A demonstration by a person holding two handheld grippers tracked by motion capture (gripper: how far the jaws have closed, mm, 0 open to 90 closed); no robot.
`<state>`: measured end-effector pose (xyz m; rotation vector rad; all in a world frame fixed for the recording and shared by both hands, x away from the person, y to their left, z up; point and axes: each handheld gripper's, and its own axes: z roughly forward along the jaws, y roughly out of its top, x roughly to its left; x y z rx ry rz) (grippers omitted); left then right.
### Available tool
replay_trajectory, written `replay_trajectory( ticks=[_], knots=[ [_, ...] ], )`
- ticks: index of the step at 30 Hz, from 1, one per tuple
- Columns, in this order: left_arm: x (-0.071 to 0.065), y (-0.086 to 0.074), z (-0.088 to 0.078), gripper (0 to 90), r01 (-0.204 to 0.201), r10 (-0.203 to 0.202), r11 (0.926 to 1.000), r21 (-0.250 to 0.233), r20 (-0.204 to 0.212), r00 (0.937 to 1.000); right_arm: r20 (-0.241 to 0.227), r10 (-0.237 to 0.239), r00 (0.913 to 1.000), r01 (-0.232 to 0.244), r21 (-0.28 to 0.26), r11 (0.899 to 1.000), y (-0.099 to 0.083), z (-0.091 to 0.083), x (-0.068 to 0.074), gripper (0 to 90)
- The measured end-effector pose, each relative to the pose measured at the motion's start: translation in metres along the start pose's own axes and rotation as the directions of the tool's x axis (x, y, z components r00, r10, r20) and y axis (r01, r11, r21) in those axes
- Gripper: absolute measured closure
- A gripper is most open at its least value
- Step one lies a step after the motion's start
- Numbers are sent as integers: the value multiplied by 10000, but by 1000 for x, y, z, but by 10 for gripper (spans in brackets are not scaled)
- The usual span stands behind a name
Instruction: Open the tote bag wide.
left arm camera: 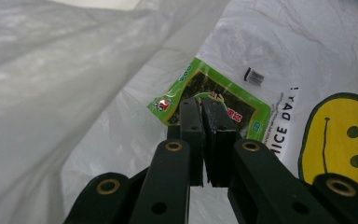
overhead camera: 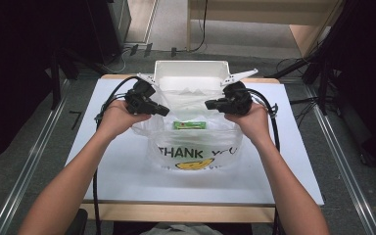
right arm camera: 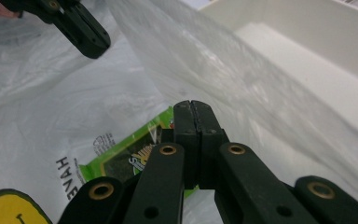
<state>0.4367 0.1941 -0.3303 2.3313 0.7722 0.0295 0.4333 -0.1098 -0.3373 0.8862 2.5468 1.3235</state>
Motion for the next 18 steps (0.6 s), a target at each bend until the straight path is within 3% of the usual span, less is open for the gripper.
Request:
replay_trajectory(
  ticks=[16, 18],
  knots=[
    [-1, -15, 21, 884, 153, -151, 9994, 314, -92, 9998, 203, 106, 9997, -106, 20, 9999, -23, 5, -1, 900],
    [1, -18, 22, 883, 172, -166, 9987, 476, -134, 9998, 233, 200, 9995, -206, 253, 9995, -28, 9, -2, 900]
  ],
)
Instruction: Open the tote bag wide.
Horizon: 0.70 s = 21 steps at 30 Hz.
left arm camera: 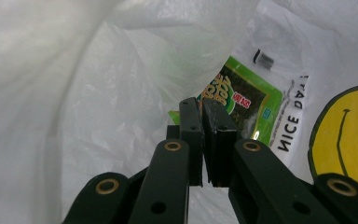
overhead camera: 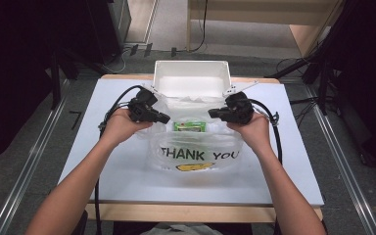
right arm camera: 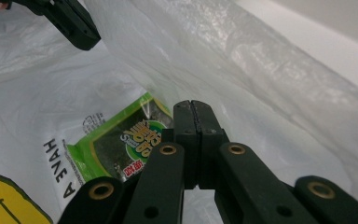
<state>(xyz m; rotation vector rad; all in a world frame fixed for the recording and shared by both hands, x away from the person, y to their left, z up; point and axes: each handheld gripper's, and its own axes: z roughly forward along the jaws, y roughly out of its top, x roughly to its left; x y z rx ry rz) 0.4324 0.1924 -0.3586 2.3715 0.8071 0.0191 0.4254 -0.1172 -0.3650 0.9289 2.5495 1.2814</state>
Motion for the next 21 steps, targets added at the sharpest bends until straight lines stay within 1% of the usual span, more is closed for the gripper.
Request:
replay_trajectory(
  ticks=[1, 2, 4, 5, 8, 10, 13, 14, 16, 17, 18, 19, 21],
  knots=[
    [0, 0, 0, 882, 0, 0, 10000, 0, 0, 10000, 0, 0, 10000, 0, 0, 10000, 0, 0, 0, 900],
    [-1, -3, 2, 881, 52, -52, 10000, -30, -87, 9999, -13, 35, 10000, -35, -97, 9999, -3, 1, 0, 900],
    [-1, -5, 2, 880, 84, -84, 10000, -21, -83, 9999, -29, 85, 10000, -85, -67, 9999, -5, 2, 0, 900],
    [-1, -6, 3, 880, 37, -37, 10000, 44, -117, 9999, 3, 81, 10000, -81, -15, 10000, -7, 4, 0, 900],
    [0, -13, 5, 879, 166, -165, 9998, 51, -76, 9998, 42, 97, 9999, -97, 138, 9999, -12, 7, 1, 900],
    [-1, -17, 6, 877, 300, -300, 9995, 18, -97, 9995, 54, 88, 9999, -89, 40, 10000, -16, 8, 3, 900],
    [-3, -23, 7, 875, 303, -303, 9995, -29, -89, 9995, 66, 111, 9999, -112, 176, 9998, -21, 10, 4, 900],
    [-4, -24, 8, 874, 257, -257, 9997, 1, -169, 9995, 77, 160, 9998, -162, 209, 9997, -23, 10, 5, 900],
    [-4, -28, 10, 873, 325, -326, 9995, -37, -131, 9994, 109, 100, 9999, -101, 91, 9999, -26, 11, 5, 900],
    [-5, -29, 10, 873, 350, -351, 9994, -50, -105, 9993, 51, 174, 9998, -174, 87, 9998, -27, 11, 6, 900],
    [-4, -30, 11, 873, 353, -353, 9994, -47, -54, 9994, 48, 190, 9998, -191, 107, 9998, -28, 11, 7, 900],
    [-4, -31, 12, 873, 365, -365, 9993, -73, -65, 9993, 70, 107, 9999, -108, 97, 9999, -29, 12, 7, 900],
    [-4, -33, 14, 873, 381, -381, 9993, -7, -131, 9992, 128, 112, 9999, -115, 222, 9997, -32, 13, 7, 900]
  ],
)
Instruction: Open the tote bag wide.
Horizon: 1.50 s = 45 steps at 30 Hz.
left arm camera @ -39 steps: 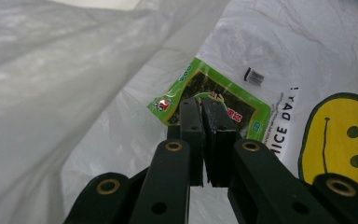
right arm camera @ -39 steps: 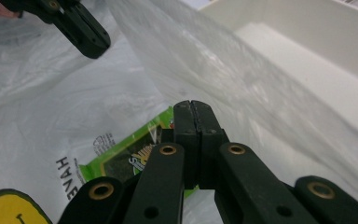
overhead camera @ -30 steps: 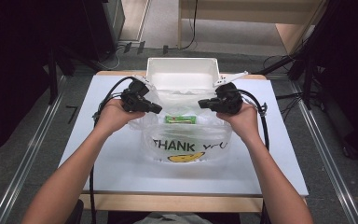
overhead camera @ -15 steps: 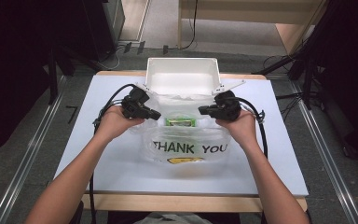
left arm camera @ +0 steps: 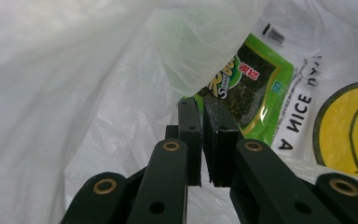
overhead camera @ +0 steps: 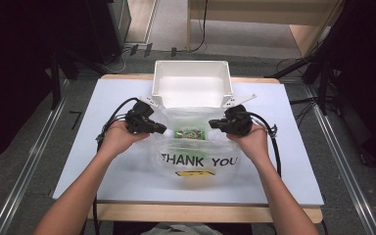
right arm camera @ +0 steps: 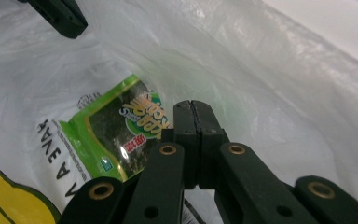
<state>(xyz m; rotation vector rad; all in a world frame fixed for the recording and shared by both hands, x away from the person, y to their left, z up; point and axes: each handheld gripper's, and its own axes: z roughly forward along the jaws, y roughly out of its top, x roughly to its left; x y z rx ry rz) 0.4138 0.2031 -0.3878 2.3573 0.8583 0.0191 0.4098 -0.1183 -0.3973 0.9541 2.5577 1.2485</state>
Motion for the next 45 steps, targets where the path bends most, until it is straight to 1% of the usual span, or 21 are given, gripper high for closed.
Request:
replay_trajectory(
  ticks=[2, 4, 7, 9, 11, 12, 14, 16, 19, 23, 24, 27, 30, 31, 36, 38, 39, 40, 42, 43, 45],
  knots=[
    [0, -3, 3, 873, -7, 7, 10000, 16, -86, 10000, 18, 32, 10000, -32, 117, 9999, -2, 2, 0, 900],
    [1, -6, 4, 873, -57, 57, 10000, 2, -72, 10000, 86, -19, 10000, 18, 70, 10000, -5, 3, 0, 900],
    [4, -12, 7, 875, 171, -171, 9999, -11, -47, 9998, 128, 76, 9999, -78, 154, 9999, -10, 5, -1, 900],
    [6, -16, 10, 875, 241, -241, 9997, -5, -26, 9997, 155, 151, 9998, -156, 325, 9994, -17, 9, -3, 900],
    [6, -20, 12, 875, 349, -349, 9994, -77, -37, 9994, 205, 166, 9997, -173, 360, 9992, -19, 10, -3, 900],
    [6, -21, 13, 875, 316, -317, 9995, -57, -80, 9995, 209, 216, 9995, -224, 416, 9989, -20, 10, -3, 900],
    [5, -24, 15, 875, 416, -417, 9991, -128, -62, 9991, 243, 199, 9995, -209, 380, 9991, -24, 12, -3, 900],
    [6, -27, 16, 874, 516, -517, 9984, -247, -20, 9987, 295, 210, 9993, -224, 493, 9985, -27, 14, -3, 900],
    [8, -31, 19, 873, 605, -606, 9981, -153, -84, 9981, 379, 212, 9991, -239, 720, 9971, -30, 18, -2, 900],
    [7, -34, 23, 872, 768, -767, 9969, -185, 103, 9970, 409, 248, 9989, -279, 769, 9966, -34, 23, 0, 900],
    [7, -33, 23, 872, 734, -732, 9971, -178, 106, 9973, 417, 171, 9990, -201, 732, 9971, -35, 25, -1, 900],
    [3, -32, 26, 868, 628, -624, 9979, -157, 210, 9978, 430, 220, 9988, -252, 769, 9967, -37, 26, 0, 900],
    [0, -34, 30, 867, 525, -525, 9986, -3, -6, 9986, 459, 142, 9988, -180, 832, 9964, -39, 26, 3, 900],
    [0, -35, 31, 867, 507, -507, 9987, 32, -39, 9987, 443, 198, 9988, -237, 887, 9958, -40, 25, 4, 900],
    [2, -38, 35, 865, 616, -615, 9981, 90, -118, 9980, 356, -19, 9994, -11, 863, 9963, -43, 20, 11, 900],
    [3, -38, 37, 866, 578, -571, 9982, 178, -396, 9976, 461, -91, 9989, 34, 1224, 9925, -46, 23, 10, 900],
    [4, -39, 38, 867, 547, -535, 9982, 234, -473, 9974, 540, 2, 9985, -76, 1364, 9906, -47, 25, 8, 900],
    [5, -39, 39, 867, 579, -563, 9980, 267, -570, 9968, 561, 0, 9984, -80, 1431, 9897, -48, 27, 7, 900],
    [8, -40, 40, 869, 695, -678, 9973, 229, -674, 9954, 787, -9, 9969, -116, 1575, 9875, -51, 30, 3, 900],
    [10, -41, 41, 872, 726, -707, 9971, 221, -770, 9945, 1072, -2, 9942, -173, 1622, 9866, -52, 31, -1, 900],
    [13, -41, 41, 872, 803, -779, 9965, 214, -942, 9925, 1148, -16, 9934, -167, 1580, 9873, -52, 32, -3, 900]
  ],
)
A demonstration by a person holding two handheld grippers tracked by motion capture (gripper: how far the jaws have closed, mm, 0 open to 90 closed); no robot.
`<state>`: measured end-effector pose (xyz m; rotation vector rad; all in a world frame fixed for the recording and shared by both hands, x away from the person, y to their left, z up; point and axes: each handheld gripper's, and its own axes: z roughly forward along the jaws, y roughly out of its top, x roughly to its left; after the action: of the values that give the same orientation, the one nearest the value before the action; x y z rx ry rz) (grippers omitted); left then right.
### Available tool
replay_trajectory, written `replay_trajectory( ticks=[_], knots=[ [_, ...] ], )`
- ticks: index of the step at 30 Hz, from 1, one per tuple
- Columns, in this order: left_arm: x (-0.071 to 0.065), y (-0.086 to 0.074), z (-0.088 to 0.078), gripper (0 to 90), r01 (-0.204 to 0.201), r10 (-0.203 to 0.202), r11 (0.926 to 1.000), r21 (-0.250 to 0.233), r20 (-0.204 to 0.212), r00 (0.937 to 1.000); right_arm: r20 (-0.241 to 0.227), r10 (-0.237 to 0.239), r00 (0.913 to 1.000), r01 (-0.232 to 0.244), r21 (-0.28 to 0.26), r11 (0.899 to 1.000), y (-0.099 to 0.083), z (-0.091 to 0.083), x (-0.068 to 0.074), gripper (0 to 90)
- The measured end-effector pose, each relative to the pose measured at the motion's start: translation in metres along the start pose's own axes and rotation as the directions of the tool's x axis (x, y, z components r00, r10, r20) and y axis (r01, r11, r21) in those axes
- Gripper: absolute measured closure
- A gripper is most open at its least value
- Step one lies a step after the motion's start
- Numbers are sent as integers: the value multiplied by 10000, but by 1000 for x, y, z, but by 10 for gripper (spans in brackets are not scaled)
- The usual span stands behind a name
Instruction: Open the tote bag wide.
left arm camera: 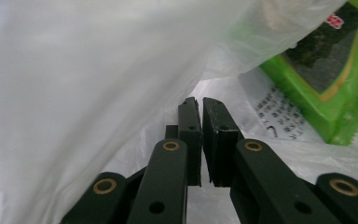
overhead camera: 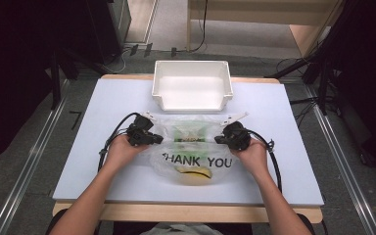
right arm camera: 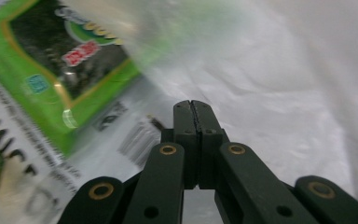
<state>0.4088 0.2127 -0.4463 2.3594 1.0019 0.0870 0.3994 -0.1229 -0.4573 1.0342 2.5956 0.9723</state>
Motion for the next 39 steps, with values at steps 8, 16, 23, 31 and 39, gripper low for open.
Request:
replay_trajectory(
  ticks=[8, 16, 23, 31, 39],
  knots=[
    [11, -5, -4, 876, 508, -510, 9987, -47, -560, 9971, 691, 510, 9963, -516, 64, 9986, -4, 5, -19, 900],
    [24, -10, -10, 883, 1122, -1127, 9936, -103, -780, 9906, 1063, 1090, 9883, -1096, 0, 9940, -7, 4, -32, 900],
    [34, -14, -15, 900, 1550, -1556, 9878, -132, -906, 9837, 1349, 1633, 9773, -1642, -48, 9864, -14, -3, -46, 900],
    [46, -24, -23, 900, 2313, -2328, 9725, -272, -873, 9686, 1593, 2017, 9664, -2040, -22, 9790, -26, -13, -53, 900],
    [55, -33, -30, 900, 2797, -2822, 9592, -413, -781, 9562, 1766, 2153, 9604, -2194, 35, 9756, -36, -22, -56, 900]
  ],
)
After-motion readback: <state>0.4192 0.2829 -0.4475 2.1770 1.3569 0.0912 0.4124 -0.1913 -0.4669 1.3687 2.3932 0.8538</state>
